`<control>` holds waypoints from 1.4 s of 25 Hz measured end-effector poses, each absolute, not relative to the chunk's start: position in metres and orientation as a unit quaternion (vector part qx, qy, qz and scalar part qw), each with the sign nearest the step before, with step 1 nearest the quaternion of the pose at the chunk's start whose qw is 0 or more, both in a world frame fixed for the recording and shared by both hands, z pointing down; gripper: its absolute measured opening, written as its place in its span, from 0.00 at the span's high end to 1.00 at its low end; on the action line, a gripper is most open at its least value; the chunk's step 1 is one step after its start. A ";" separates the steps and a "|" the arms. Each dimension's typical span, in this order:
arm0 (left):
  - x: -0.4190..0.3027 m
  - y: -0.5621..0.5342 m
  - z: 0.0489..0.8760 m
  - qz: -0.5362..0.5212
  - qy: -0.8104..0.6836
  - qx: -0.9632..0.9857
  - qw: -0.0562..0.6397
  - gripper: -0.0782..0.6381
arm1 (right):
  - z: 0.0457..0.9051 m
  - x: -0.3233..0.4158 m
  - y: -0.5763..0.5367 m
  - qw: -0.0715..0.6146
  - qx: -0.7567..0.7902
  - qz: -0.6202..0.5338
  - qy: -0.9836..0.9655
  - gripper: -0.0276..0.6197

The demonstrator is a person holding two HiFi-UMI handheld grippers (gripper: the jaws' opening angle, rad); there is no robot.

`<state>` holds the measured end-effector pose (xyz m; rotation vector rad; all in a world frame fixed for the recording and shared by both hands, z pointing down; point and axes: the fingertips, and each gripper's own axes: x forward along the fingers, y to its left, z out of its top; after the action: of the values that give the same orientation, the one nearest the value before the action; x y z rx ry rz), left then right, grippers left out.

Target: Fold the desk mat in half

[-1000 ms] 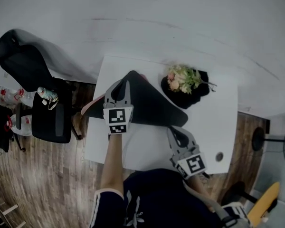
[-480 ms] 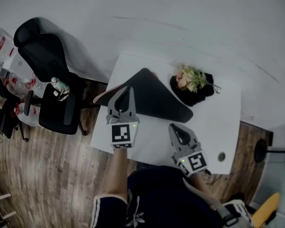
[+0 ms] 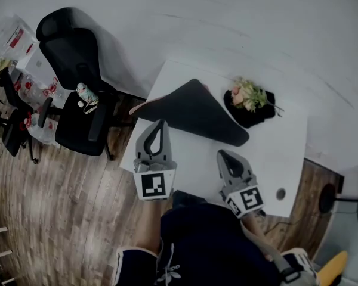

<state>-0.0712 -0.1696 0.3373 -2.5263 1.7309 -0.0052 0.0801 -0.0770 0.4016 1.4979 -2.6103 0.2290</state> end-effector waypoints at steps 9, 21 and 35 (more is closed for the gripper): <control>-0.096 -0.108 0.345 -0.014 0.577 -0.816 0.036 0.89 | 0.397 0.065 -0.049 0.063 0.484 0.061 -0.871 0.95; -0.112 -0.048 0.356 -0.062 0.563 -0.818 0.100 0.89 | 0.394 0.037 -0.022 0.060 0.472 0.058 -0.878 0.95; -0.144 -0.015 0.395 -0.037 0.591 -0.805 -0.027 0.89 | 0.409 0.019 -0.009 0.071 0.473 0.067 -0.876 0.95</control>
<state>-0.1444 -0.0147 0.3949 -2.5738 1.8893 -0.1183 0.0194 -0.0092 0.4088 1.4228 -2.6338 0.2012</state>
